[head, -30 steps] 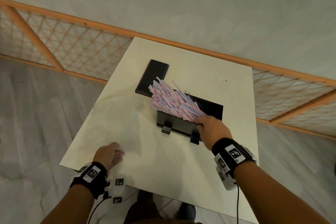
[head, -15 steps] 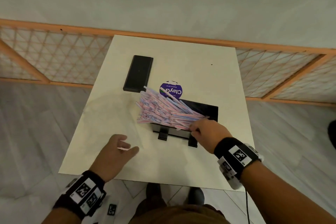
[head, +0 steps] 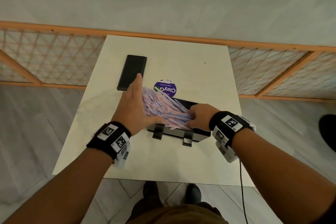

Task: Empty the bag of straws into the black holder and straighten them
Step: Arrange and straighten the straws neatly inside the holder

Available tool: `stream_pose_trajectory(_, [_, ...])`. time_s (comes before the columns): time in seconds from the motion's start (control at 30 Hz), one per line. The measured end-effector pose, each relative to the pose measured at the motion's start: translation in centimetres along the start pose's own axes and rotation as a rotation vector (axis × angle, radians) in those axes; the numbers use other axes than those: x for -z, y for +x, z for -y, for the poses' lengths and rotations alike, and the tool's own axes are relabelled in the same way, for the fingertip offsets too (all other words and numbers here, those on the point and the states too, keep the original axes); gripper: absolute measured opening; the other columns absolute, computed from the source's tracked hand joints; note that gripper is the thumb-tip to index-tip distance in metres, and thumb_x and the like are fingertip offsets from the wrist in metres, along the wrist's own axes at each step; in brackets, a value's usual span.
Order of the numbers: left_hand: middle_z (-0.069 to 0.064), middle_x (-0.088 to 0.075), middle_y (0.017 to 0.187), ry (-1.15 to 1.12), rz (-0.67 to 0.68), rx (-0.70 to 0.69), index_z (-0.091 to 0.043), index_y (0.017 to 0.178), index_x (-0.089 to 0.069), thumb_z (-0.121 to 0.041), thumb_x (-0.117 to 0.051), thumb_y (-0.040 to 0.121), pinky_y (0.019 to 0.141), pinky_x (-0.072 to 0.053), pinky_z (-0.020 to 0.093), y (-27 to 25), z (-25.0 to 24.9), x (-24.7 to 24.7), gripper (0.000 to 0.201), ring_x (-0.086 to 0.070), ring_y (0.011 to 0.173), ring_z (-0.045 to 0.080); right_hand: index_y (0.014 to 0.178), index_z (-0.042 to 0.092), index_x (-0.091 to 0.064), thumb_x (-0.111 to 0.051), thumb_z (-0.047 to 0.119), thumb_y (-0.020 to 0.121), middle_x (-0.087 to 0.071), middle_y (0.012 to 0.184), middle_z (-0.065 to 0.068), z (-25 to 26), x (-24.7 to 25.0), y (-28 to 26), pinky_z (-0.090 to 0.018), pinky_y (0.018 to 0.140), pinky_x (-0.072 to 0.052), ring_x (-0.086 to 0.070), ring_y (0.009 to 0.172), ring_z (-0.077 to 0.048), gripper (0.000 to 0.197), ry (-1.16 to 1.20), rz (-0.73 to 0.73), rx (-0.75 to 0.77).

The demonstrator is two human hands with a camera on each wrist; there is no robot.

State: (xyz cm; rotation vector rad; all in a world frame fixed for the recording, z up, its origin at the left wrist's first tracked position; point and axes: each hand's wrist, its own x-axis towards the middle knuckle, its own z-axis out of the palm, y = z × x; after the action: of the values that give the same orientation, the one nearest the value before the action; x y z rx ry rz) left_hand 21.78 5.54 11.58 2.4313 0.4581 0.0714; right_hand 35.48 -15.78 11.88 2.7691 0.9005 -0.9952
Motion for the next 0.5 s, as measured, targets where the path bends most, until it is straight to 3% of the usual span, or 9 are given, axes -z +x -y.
stream_pose_trajectory(0.1, [0.000,-0.028,0.161,-0.028,0.095,0.060,-0.027,0.161,-0.010,-0.064,-0.090,0.061,0.117,-0.039,0.045,1.2,0.3,0.3,0.134,-0.037,0.145,0.018,0.097,0.020,-0.055,-0.071,0.037,0.084,-0.063,0.096,-0.002,0.4,-0.3,0.9,-0.029,0.071,-0.043,-0.058,0.084,-0.022,0.026,-0.057,0.039,0.007])
stream_pose_trajectory(0.23, [-0.005,-0.052,0.136,0.008,0.044,0.080,-0.030,0.141,-0.041,-0.074,-0.081,0.062,0.102,-0.053,0.047,1.1,0.8,-0.3,0.099,-0.055,0.122,0.018,0.102,0.015,-0.064,-0.076,0.035,0.078,-0.069,0.098,-0.004,1.0,-0.9,2.0,-0.030,0.073,-0.052,-0.065,0.085,-0.024,0.033,-0.117,0.102,-0.022])
stream_pose_trajectory(0.37, [-0.008,-0.056,0.132,0.003,0.020,0.109,-0.033,0.139,-0.045,-0.084,-0.069,0.066,0.100,-0.054,0.046,-0.6,0.6,-1.0,0.093,-0.054,0.121,0.017,0.088,0.020,-0.063,-0.073,0.039,0.077,-0.068,0.083,-0.002,1.6,-1.6,3.1,-0.031,0.071,-0.057,-0.065,0.076,-0.023,0.024,-0.121,0.092,-0.024])
stream_pose_trajectory(0.5, [-0.002,-0.049,0.141,-0.032,0.052,0.142,-0.027,0.147,-0.039,-0.077,-0.070,0.072,0.105,-0.051,0.046,-1.9,-0.1,-0.6,0.096,-0.050,0.127,0.018,0.090,0.021,-0.065,-0.069,0.048,0.082,-0.067,0.083,-0.001,1.5,-2.3,3.1,-0.032,0.073,-0.058,-0.064,0.074,-0.021,0.029,-0.084,0.032,-0.037])
